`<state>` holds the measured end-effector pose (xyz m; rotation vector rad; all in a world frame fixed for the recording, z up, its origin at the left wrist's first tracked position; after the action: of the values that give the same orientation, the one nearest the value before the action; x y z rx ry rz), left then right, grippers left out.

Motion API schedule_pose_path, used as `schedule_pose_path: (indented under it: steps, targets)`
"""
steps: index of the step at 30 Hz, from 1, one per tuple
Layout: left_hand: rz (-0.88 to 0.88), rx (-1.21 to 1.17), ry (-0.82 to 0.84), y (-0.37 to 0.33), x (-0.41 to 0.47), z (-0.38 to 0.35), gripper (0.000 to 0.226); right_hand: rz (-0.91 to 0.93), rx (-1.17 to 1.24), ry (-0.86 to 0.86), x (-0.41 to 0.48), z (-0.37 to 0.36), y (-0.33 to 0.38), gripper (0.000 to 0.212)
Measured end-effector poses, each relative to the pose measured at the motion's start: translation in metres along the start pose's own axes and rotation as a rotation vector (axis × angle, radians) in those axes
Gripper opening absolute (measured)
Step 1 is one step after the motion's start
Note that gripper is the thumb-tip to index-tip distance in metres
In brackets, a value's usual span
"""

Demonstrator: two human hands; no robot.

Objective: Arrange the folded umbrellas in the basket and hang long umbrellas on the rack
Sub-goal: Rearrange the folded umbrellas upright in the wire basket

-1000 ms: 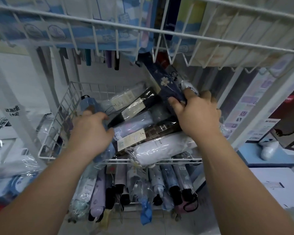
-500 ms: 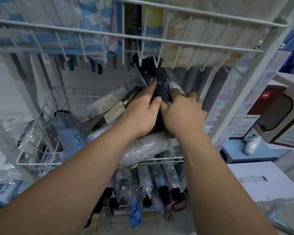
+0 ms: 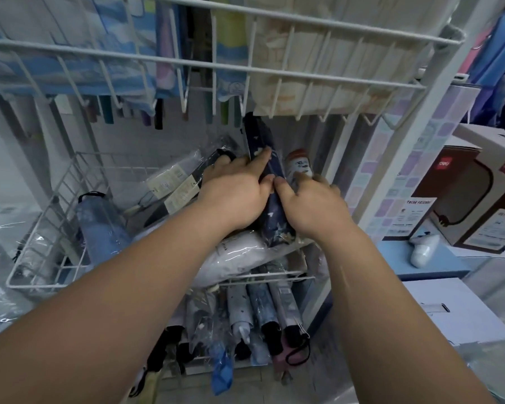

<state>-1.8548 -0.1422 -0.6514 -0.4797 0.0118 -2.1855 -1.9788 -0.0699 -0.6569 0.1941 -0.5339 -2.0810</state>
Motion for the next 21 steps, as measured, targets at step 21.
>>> schedule_pose_path:
  steps: [21]
  targets:
    - [0.39,-0.007,-0.057,0.189,-0.136,0.039,0.056,0.73,-0.306,-0.194,-0.075,-0.07,0.21,0.041]
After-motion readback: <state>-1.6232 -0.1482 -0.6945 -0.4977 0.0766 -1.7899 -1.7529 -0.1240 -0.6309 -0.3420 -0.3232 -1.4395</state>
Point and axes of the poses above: each hand's wrist, its own x-axis towards the middle knuckle, its own z-axis out of the back of the hand, y = z × x, the point moved 7 cm from there along x, towards the middle knuckle, and after that the axes turned 6 degrees about -z, right-handed, at the moved point
